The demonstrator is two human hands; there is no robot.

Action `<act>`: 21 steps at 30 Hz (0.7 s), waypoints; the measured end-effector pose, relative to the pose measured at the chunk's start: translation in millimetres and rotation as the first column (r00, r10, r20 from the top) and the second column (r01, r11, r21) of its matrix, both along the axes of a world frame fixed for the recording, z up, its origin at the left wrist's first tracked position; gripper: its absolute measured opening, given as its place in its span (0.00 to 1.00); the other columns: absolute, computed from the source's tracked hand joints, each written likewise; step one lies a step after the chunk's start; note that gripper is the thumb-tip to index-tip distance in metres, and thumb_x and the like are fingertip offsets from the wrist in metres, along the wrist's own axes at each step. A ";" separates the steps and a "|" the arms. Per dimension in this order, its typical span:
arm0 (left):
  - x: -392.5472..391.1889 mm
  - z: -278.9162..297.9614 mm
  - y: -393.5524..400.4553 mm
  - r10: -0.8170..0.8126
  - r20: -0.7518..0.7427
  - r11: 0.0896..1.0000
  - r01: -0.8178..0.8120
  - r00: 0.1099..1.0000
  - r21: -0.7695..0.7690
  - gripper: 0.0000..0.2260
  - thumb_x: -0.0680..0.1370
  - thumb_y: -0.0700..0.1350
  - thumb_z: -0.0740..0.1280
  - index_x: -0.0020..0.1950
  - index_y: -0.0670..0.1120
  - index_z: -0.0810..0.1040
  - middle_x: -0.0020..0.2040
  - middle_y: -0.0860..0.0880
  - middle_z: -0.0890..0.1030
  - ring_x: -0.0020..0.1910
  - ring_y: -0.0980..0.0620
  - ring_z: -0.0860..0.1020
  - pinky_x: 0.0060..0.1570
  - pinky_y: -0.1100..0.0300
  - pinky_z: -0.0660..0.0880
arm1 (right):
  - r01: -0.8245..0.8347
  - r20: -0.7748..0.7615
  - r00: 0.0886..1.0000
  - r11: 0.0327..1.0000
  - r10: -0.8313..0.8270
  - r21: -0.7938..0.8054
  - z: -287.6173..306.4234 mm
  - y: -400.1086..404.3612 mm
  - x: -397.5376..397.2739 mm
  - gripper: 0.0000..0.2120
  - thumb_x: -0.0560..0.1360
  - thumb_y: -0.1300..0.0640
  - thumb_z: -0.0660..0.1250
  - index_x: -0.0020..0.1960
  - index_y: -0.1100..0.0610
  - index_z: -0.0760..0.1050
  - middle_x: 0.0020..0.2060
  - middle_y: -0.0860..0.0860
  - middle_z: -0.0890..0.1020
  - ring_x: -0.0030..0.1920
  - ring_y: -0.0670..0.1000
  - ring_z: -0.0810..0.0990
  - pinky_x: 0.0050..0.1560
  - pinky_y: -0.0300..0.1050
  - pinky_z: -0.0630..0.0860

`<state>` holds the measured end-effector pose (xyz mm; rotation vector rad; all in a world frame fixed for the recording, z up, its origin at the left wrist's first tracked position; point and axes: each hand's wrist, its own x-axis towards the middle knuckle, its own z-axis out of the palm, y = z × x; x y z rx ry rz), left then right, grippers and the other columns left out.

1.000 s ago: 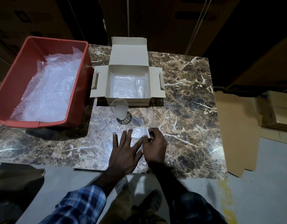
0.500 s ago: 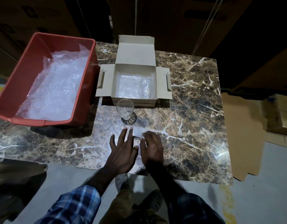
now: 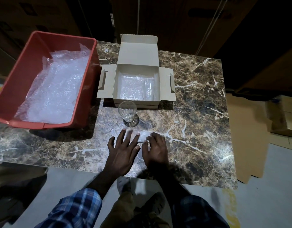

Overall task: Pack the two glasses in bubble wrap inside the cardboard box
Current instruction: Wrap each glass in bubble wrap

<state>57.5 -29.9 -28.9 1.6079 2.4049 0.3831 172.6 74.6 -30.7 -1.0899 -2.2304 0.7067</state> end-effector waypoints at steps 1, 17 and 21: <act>-0.3 0.1 0.1 0.008 -0.018 1.000 -0.008 1.000 -0.025 0.23 0.85 0.56 0.48 0.77 0.52 0.67 0.77 0.48 0.68 0.78 0.42 0.58 0.66 0.39 0.58 | 0.006 0.007 1.000 1.000 -0.006 -0.004 0.3 -0.3 -1.2 0.10 0.77 0.60 0.64 0.47 0.65 0.80 0.50 0.61 0.80 0.51 0.57 0.75 0.57 0.48 0.71; 1.9 15.3 30.0 0.256 -0.048 0.956 -0.245 0.966 0.160 0.05 0.77 0.50 0.71 0.51 0.54 0.84 0.67 0.53 0.78 0.62 0.46 0.70 0.51 0.49 0.57 | 0.246 0.278 0.949 0.896 -0.146 -0.369 26.2 12.5 -17.6 0.12 0.74 0.54 0.72 0.51 0.61 0.75 0.48 0.58 0.80 0.52 0.60 0.78 0.51 0.49 0.71; 3.5 18.7 29.2 0.264 0.002 0.934 -0.256 0.965 0.251 0.08 0.77 0.50 0.68 0.52 0.51 0.84 0.55 0.54 0.82 0.52 0.49 0.69 0.48 0.54 0.57 | 0.244 0.238 0.960 0.852 -0.145 -0.463 29.3 18.6 -16.8 0.08 0.72 0.58 0.72 0.41 0.56 0.72 0.40 0.53 0.80 0.44 0.57 0.79 0.45 0.46 0.70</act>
